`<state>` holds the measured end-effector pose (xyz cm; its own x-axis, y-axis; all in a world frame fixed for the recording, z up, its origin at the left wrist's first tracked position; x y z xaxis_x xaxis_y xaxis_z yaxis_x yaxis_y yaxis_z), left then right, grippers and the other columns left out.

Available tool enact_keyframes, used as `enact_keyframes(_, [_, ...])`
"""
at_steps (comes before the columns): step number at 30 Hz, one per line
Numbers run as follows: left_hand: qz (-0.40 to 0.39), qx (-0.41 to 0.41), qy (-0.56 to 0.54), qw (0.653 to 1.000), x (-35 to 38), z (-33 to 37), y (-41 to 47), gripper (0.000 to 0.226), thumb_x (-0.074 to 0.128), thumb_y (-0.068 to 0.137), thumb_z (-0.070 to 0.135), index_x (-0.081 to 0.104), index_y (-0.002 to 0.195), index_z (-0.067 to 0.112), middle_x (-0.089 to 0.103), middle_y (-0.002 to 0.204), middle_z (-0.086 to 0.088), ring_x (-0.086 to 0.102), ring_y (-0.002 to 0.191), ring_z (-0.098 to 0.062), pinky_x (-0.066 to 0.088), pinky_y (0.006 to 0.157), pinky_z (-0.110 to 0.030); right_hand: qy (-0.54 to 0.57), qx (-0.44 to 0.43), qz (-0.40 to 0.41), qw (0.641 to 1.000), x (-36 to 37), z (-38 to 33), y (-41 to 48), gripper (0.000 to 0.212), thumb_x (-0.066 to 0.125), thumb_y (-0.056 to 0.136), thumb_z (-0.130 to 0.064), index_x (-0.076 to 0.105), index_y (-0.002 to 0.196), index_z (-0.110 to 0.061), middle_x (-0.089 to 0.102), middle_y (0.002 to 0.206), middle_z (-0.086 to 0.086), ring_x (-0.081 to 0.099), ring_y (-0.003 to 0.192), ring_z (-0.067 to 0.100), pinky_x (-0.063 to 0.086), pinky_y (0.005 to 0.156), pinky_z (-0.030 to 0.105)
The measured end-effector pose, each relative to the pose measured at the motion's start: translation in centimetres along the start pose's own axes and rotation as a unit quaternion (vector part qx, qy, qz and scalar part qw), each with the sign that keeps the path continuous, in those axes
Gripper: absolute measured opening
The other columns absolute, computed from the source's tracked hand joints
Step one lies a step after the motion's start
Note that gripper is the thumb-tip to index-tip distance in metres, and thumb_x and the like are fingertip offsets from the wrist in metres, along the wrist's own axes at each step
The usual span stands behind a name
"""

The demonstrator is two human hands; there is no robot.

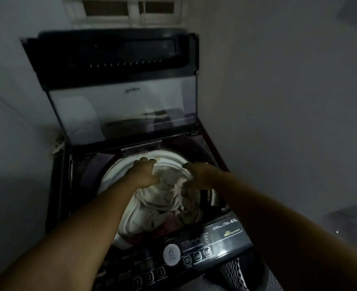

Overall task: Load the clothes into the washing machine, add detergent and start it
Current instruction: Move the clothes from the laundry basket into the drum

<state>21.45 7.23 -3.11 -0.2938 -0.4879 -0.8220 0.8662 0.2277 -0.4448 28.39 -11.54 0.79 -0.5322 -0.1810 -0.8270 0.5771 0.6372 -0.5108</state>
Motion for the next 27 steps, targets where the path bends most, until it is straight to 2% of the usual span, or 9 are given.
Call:
enact_keyframes(5, [0.065,0.087,-0.016,0.994,-4.5,10.3,0.4,0.077,0.075,0.084,0.046,0.045,0.150,0.020,0.045,0.146,-0.014,0.046,0.135,-0.034,0.039,0.112,-0.037,0.010,0.032,0.092,0.995,-6.2,5.6,-6.4,0.071,0.068,0.092,-0.043,0.041,0.151,-0.017,0.052,0.145,0.018,0.052,0.132,0.038,0.045,0.107,0.041])
enact_keyframes(8, [0.080,0.149,-0.024,0.985,-4.8,17.7,0.4,0.074,0.073,0.078,0.055,0.052,0.142,0.024,0.051,0.135,-0.013,0.052,0.128,-0.034,0.044,0.108,-0.040,0.014,0.092,0.108,0.990,-7.4,11.1,-10.4,0.076,0.062,0.093,-0.051,0.032,0.156,-0.022,0.041,0.154,0.015,0.044,0.138,0.037,0.043,0.111,0.049])
enact_keyframes(12, [0.070,0.202,-0.030,0.976,-2.7,26.8,-0.2,0.070,0.073,0.086,0.049,0.049,0.145,0.019,0.047,0.143,-0.013,0.048,0.133,-0.031,0.041,0.112,-0.039,0.030,0.161,0.119,0.979,-6.4,18.6,-15.9,0.078,0.060,0.094,-0.054,0.026,0.159,-0.026,0.036,0.160,0.009,0.039,0.143,0.035,0.039,0.115,0.050])
enact_keyframes(16, [0.022,0.240,-0.022,0.970,2.7,35.0,-1.6,0.067,0.069,0.090,0.051,0.048,0.146,0.022,0.044,0.149,-0.008,0.051,0.130,-0.028,0.045,0.107,-0.036,0.056,0.195,0.127,0.971,-3.4,25.5,-21.7,0.076,0.061,0.094,-0.052,0.030,0.157,-0.023,0.043,0.154,0.012,0.045,0.138,0.035,0.041,0.113,0.046])
enact_keyframes(20, [-0.023,0.268,-0.021,0.963,9.8,41.9,-2.7,0.062,0.070,0.089,0.050,0.052,0.142,0.024,0.049,0.145,-0.007,0.051,0.129,-0.026,0.045,0.107,-0.037,0.100,0.229,0.124,0.960,1.4,32.5,-26.4,0.076,0.062,0.093,-0.051,0.033,0.156,-0.021,0.046,0.153,0.014,0.048,0.137,0.035,0.041,0.112,0.042])
enact_keyframes(24, [-0.072,0.268,-0.022,0.961,17.6,45.9,-2.9,0.057,0.072,0.088,0.047,0.056,0.138,0.023,0.052,0.141,-0.004,0.055,0.124,-0.021,0.047,0.104,-0.036,0.147,0.250,0.097,0.952,7.7,38.1,-29.1,0.076,0.063,0.092,-0.052,0.034,0.156,-0.022,0.047,0.152,0.013,0.050,0.135,0.035,0.043,0.112,0.045])
enact_keyframes(27, [-0.105,0.250,-0.035,0.962,23.8,47.1,-2.0,0.054,0.074,0.088,0.040,0.059,0.135,0.019,0.055,0.135,-0.005,0.056,0.120,-0.019,0.046,0.099,-0.029,0.185,0.258,0.070,0.946,13.2,41.6,-29.7,0.073,0.062,0.093,-0.051,0.036,0.155,-0.022,0.049,0.150,0.013,0.051,0.134,0.035,0.043,0.110,0.043])
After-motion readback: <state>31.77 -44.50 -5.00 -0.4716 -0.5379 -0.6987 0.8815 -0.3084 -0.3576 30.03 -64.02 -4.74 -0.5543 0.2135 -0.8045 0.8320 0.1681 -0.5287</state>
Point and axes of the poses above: each hand's wrist, its own y-axis towards the middle knuckle, its own x-axis out of the palm, z = x × y, the point moved 7 cm from there along y, towards the middle knuckle
